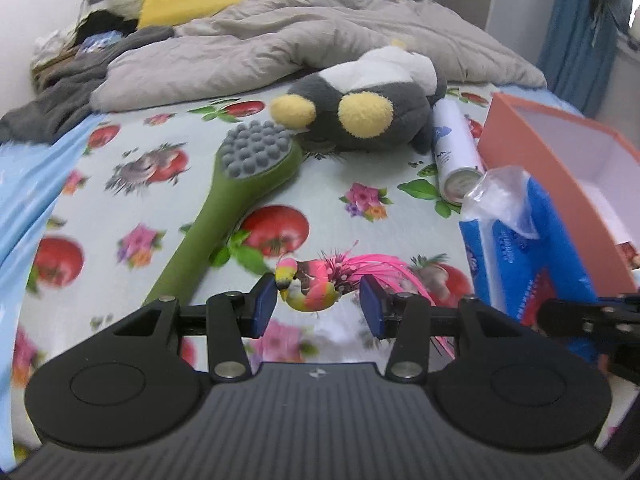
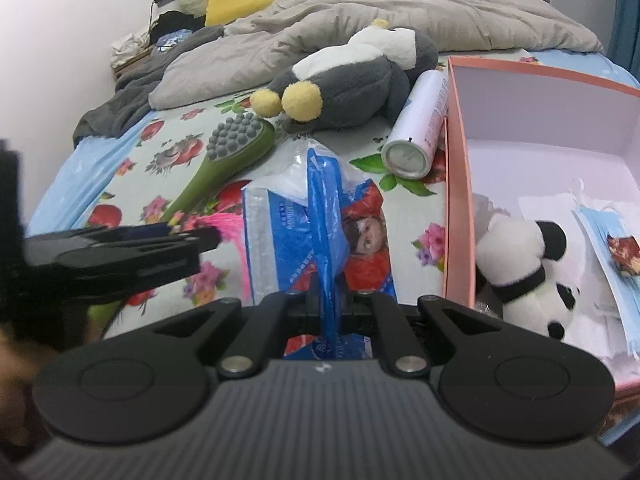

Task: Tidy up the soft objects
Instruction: 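Grasp the pink-feathered toy with the left gripper while the right holds the tissue pack, then carry the feathered toy with the left gripper while the right carries the tissue pack over the box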

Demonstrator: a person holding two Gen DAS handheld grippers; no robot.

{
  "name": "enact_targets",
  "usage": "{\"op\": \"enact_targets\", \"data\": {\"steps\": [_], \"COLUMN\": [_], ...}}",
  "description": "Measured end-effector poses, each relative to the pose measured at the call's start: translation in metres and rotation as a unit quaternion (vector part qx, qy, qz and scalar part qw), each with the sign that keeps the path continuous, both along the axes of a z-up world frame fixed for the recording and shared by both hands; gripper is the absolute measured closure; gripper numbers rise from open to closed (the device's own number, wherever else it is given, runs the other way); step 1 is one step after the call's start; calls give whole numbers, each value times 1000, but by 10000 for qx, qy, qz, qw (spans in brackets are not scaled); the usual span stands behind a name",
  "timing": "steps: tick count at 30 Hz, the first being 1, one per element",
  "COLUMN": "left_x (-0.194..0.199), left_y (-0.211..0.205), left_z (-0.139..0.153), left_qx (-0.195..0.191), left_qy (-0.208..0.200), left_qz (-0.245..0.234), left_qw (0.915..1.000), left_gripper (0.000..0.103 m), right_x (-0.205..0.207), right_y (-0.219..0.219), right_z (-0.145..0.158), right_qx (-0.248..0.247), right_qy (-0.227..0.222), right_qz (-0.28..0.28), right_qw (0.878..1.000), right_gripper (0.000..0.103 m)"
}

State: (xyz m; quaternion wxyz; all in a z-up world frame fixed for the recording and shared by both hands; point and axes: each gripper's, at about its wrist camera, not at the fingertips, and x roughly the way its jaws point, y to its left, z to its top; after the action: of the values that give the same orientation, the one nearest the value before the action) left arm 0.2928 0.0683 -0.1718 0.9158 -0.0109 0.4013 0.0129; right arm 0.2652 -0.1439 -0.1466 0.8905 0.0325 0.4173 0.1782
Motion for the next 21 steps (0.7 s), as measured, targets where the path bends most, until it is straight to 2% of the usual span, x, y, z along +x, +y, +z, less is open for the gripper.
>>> {"op": "enact_targets", "data": {"steps": [5, 9, 16, 21], "left_x": [-45, -75, -105, -115], "left_y": [3, -1, -5, -11], "left_z": [19, 38, 60, 80], "left_qx": [-204, -320, -688, -818], "left_qy": [-127, -290, -334, -406], "left_qz": [288, 338, 313, 291], "left_qw": [9993, 9985, 9966, 9954], "left_gripper": [52, 52, 52, 52], "right_x": [-21, -40, -58, -66], "right_y": [-5, -6, -11, -21], "right_z": [7, 12, 25, 48], "right_qx": [-39, -61, 23, 165], "right_qy": [-58, -106, -233, -499], "right_qz": [-17, 53, 5, -15], "right_qw": [10000, 9999, 9997, 9986], "right_gripper": [95, 95, 95, 95]}}
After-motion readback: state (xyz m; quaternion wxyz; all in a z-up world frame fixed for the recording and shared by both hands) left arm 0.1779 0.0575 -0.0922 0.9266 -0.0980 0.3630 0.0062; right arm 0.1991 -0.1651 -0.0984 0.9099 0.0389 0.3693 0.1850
